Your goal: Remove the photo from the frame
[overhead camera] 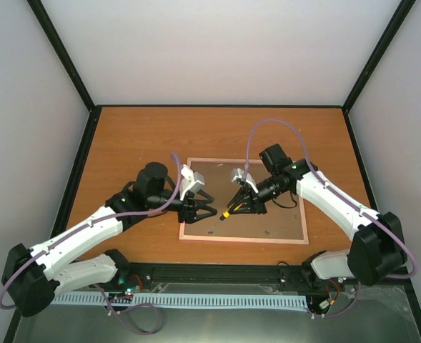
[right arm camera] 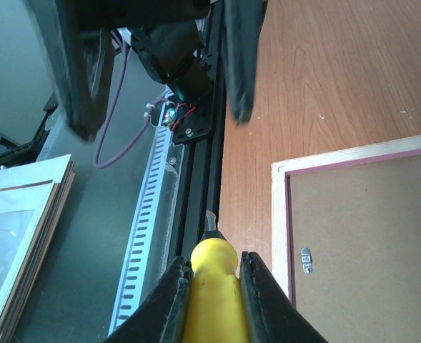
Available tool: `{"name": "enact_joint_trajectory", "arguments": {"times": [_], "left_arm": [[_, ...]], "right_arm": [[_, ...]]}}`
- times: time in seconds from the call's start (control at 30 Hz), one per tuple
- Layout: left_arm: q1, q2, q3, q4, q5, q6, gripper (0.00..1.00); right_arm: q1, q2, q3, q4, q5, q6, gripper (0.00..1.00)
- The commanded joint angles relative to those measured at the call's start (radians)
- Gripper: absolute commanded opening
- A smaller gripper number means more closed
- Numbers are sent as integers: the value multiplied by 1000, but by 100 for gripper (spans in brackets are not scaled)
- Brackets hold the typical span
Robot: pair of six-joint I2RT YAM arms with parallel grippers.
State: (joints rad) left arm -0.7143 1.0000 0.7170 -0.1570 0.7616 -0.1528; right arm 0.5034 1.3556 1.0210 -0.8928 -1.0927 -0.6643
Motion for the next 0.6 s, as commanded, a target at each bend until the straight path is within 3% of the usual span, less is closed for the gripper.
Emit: {"name": "enact_joint_trajectory", "arguments": {"times": [0.0, 0.57], "left_arm": [[-69, 48, 27, -26, -28, 53, 54], [-156, 223, 87, 38, -69, 114, 45]], "right_arm": [[-5, -38, -18, 28, -36, 7, 3], [-5, -35, -24, 33, -24, 2, 3]]}}
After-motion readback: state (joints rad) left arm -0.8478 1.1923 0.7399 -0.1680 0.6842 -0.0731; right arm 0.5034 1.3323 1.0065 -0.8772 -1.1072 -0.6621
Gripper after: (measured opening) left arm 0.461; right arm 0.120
